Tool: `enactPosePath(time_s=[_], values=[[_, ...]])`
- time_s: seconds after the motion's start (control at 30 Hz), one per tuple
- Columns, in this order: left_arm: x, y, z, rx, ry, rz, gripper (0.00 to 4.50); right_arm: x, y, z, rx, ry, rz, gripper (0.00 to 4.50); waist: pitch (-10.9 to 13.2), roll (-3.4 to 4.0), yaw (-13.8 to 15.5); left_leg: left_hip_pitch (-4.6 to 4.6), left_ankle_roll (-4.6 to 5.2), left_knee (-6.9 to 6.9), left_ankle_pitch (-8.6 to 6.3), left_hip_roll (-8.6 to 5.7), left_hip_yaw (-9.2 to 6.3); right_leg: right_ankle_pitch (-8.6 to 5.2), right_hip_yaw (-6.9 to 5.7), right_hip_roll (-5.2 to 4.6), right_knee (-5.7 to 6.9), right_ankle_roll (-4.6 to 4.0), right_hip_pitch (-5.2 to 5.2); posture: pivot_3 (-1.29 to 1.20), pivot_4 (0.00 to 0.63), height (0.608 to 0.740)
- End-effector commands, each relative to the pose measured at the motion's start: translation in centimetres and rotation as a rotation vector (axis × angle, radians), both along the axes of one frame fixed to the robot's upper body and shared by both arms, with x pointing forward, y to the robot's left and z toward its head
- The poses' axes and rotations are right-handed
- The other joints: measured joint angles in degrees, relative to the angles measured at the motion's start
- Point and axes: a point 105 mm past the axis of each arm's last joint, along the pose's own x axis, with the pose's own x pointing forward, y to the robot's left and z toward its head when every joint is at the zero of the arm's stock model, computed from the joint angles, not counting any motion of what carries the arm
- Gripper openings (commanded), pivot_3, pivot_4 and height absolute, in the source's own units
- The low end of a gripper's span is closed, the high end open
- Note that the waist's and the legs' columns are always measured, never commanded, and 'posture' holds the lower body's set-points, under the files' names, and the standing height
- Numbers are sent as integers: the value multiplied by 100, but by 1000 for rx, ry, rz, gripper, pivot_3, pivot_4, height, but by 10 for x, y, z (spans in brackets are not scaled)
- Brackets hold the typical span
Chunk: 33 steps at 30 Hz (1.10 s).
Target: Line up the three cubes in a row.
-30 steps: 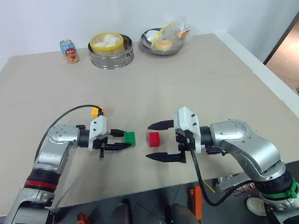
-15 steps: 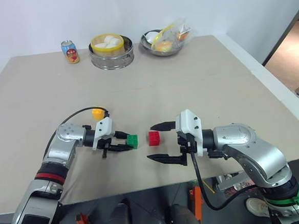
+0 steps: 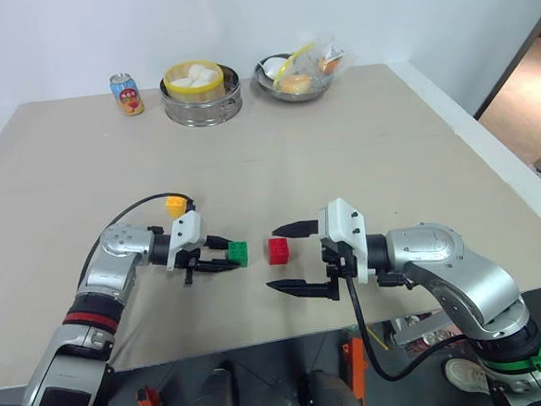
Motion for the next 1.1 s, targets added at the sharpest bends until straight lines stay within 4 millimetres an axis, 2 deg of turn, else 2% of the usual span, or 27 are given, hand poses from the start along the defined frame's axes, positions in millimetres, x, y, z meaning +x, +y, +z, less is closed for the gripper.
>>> enactPosePath(time_s=[0.03,0.23,0.27,0.4,0.57,0.63,0.73,0.93,1.1], values=[[-1,7,5,26,-5,-18,2344,-2,0,10,13,-48,13,4500,0,0,-1,0,0,0,0,1,0,0,0,1,0,0,0,0,150,740],[3,14,20,26,-42,-2,4395,1,1,13,30,-58,1,4500,0,0,-1,0,3,0,2,5,1,0,0,5,0,-1,-1,0,150,740],[3,17,23,27,-53,10,4476,1,1,13,34,-60,-2,4500,0,0,-1,0,3,0,2,7,1,0,0,6,0,-1,-1,0,150,740],[4,32,42,-3,-79,94,4476,2,1,14,42,-62,-6,4500,0,0,-2,0,0,0,0,16,2,2,-1,12,0,-5,-2,0,150,740],[5,68,76,-171,-92,412,4476,3,1,13,48,-65,-9,4500,0,1,-26,2,0,0,0,26,8,2,5,16,0,-6,-5,0,150,740],[5,80,83,-263,-98,560,4476,4,2,13,52,-67,-5,4500,0,1,-18,2,-1,0,-1,32,8,1,4,19,0,-8,-5,0,150,740],[7,90,77,-317,-140,760,4476,6,4,13,57,-70,2,4500,0,0,-6,4,-6,0,-4,35,8,1,3,20,0,-8,-2,0,150,740],[23,90,63,-456,-199,1124,4476,13,8,15,57,-98,21,4500,3,-12,30,9,-8,4,-5,35,30,10,-5,8,-1,-6,3,0,150,740],[33,84,51,-486,-202,1286,4476,21,8,19,79,-111,8,4500,1,-15,34,10,-8,10,-5,44,53,29,-3,9,-1,-3,8,0,150,740]])
